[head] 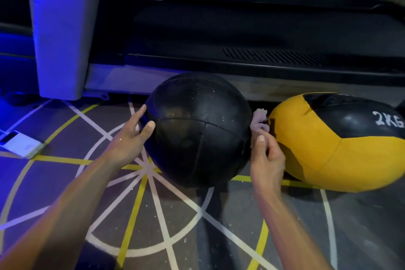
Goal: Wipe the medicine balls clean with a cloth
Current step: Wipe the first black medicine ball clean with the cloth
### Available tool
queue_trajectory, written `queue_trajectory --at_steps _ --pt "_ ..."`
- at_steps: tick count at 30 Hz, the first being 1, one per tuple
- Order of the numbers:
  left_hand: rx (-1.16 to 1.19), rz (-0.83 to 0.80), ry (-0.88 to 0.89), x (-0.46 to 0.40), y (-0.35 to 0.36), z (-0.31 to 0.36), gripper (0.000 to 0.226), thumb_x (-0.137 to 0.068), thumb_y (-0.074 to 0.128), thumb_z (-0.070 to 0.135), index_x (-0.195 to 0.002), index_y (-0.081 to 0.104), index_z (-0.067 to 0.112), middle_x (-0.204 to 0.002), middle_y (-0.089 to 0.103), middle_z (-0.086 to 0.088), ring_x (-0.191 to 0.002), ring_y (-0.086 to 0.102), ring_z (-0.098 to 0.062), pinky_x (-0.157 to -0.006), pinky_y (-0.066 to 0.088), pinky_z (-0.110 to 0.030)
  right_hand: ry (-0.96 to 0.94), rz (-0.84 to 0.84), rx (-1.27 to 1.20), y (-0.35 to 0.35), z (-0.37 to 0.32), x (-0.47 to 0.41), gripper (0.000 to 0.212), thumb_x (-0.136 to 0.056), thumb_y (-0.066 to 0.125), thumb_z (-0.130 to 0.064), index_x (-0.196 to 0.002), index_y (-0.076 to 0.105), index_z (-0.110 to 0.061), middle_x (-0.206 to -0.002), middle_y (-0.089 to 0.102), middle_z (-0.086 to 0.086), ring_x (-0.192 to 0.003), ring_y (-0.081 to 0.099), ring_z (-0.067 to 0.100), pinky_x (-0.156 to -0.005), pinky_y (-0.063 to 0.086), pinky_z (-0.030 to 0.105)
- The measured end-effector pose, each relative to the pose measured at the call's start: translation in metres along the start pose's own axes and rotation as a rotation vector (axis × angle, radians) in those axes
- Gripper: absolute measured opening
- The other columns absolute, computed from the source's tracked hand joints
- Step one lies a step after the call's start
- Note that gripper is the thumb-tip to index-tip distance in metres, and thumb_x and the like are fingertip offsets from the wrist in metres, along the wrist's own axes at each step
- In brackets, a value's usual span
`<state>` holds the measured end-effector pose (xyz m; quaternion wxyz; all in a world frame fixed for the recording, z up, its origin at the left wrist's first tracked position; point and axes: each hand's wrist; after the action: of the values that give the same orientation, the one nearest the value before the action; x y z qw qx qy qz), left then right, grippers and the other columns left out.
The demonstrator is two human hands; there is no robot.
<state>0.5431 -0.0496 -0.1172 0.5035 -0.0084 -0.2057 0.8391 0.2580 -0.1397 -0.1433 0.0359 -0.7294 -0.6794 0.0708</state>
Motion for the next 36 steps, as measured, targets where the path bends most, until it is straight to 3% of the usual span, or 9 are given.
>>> queue_trajectory --at_steps 6,10,12,14,16,19,24,30,36 --pt "-0.002 0.010 -0.079 -0.006 -0.006 0.000 0.071 -0.091 0.052 0.065 -0.155 0.022 0.058 -0.161 0.037 0.013 -0.145 0.038 -0.012 -0.115 0.039 -0.051 -0.058 -0.148 0.045 -0.006 0.022 -0.007 0.023 -0.108 0.047 -0.022 -0.091 0.060 -0.031 -0.106 0.058 -0.008 -0.098 0.055 0.012 -0.082 0.043 0.034" --pt "0.024 0.024 -0.036 -0.010 0.003 0.003 0.064 -0.102 0.051 0.049 -0.159 0.023 0.048 -0.161 0.038 0.008 -0.146 0.038 -0.016 -0.114 0.038 -0.046 0.006 -0.183 0.020 0.002 0.002 0.003 0.015 -0.110 0.043 -0.028 -0.109 0.058 -0.023 -0.094 0.060 -0.032 -0.088 0.058 -0.007 -0.076 0.047 0.036" --pt "0.046 0.042 -0.037 -0.011 0.004 0.001 0.063 -0.103 0.051 0.044 -0.160 0.023 0.043 -0.161 0.039 0.004 -0.147 0.037 -0.018 -0.113 0.037 -0.042 -0.147 -0.264 0.070 0.011 -0.009 0.037 0.028 -0.111 0.041 -0.026 -0.130 0.052 -0.044 -0.123 0.057 -0.041 -0.111 0.057 -0.010 -0.090 0.051 0.031" --pt "0.049 0.034 -0.049 -0.011 0.002 -0.001 0.071 -0.096 0.052 0.055 -0.159 0.023 0.047 -0.162 0.038 0.004 -0.148 0.036 -0.018 -0.118 0.035 -0.047 -0.400 -0.435 0.188 0.018 -0.007 0.069 0.039 -0.111 0.043 -0.019 -0.131 0.047 -0.053 -0.156 0.045 -0.005 -0.141 0.046 0.021 -0.112 0.045 0.040" --pt "0.017 0.002 -0.065 -0.012 -0.001 -0.002 0.076 -0.086 0.052 0.068 -0.155 0.021 0.057 -0.163 0.036 0.005 -0.149 0.036 -0.019 -0.118 0.034 -0.055 -0.578 -0.465 0.326 0.015 0.003 0.058 0.021 -0.110 0.043 -0.018 -0.118 0.052 -0.035 -0.142 0.052 0.001 -0.118 0.059 0.020 -0.096 0.053 0.045" --pt "0.020 -0.003 -0.080 -0.016 -0.003 -0.005 0.067 -0.096 0.051 0.061 -0.155 0.020 0.057 -0.163 0.037 0.006 -0.148 0.037 -0.021 -0.117 0.035 -0.054 -0.257 -0.231 0.204 0.012 0.000 0.007 0.017 -0.112 0.035 -0.025 -0.115 0.051 -0.023 -0.093 0.062 0.000 -0.069 0.060 0.004 -0.060 0.047 0.034" --pt "0.060 0.008 -0.085 -0.012 0.002 -0.001 0.065 -0.104 0.046 0.047 -0.161 0.014 0.046 -0.161 0.041 0.000 -0.146 0.038 -0.022 -0.114 0.034 -0.047 -0.304 -0.286 0.346 0.005 0.018 0.030 0.050 -0.112 0.030 -0.039 -0.158 0.027 -0.020 -0.128 0.062 0.007 -0.099 0.062 0.003 -0.074 0.053 0.027" --pt "0.101 0.004 -0.088 -0.008 0.003 -0.002 0.068 -0.099 0.048 0.054 -0.159 0.016 0.051 -0.162 0.039 0.002 -0.144 0.038 -0.016 -0.115 0.034 -0.048 -0.080 -0.137 0.264 -0.027 0.044 0.058 0.020 -0.105 0.047 -0.037 -0.089 0.057 -0.031 -0.083 0.062 -0.015 -0.072 0.056 0.006 -0.062 0.047 0.034" --pt "0.121 0.004 -0.082 -0.009 0.008 0.000 0.067 -0.099 0.050 0.053 -0.158 0.018 0.052 -0.163 0.037 0.005 -0.148 0.035 -0.020 -0.118 0.032 -0.049 0.043 -0.061 -0.032 -0.028 0.006 0.027 0.010 -0.104 0.058 -0.031 -0.103 0.067 -0.029 -0.090 0.066 -0.005 -0.076 0.064 0.004 -0.059 0.055 0.030"
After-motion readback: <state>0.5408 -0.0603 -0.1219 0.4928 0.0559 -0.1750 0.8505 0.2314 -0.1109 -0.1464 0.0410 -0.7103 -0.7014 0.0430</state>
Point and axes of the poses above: each hand's wrist, its own x-axis away from the middle knuckle, its own y-axis out of the palm, z = x × y
